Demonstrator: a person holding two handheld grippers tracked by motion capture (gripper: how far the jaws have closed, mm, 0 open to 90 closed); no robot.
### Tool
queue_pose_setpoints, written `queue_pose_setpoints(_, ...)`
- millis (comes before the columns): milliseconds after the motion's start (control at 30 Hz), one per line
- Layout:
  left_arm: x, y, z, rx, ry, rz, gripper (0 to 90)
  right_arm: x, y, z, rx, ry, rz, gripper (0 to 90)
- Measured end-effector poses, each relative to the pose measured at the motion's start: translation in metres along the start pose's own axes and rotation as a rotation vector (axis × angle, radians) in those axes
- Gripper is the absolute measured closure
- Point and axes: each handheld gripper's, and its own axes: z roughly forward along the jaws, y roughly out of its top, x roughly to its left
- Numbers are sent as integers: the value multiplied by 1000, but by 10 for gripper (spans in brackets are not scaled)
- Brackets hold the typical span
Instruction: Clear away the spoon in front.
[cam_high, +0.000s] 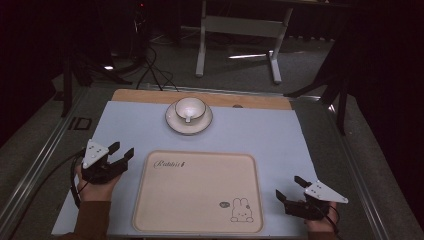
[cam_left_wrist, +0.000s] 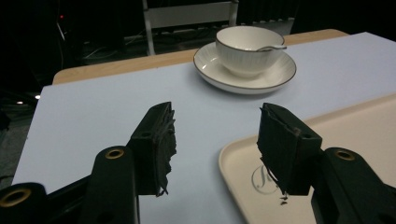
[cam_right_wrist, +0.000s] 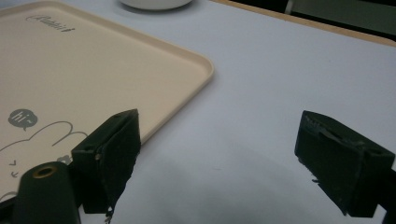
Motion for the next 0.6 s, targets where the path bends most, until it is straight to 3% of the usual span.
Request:
queue_pose_setpoints(333, -3, 17, 14, 7, -32, 19, 442, 0, 0, 2, 7, 0, -1, 142)
queue_pose_setpoints(600, -5, 27, 29, 32, -32, 22, 435, -1, 0, 2, 9, -1, 2, 142)
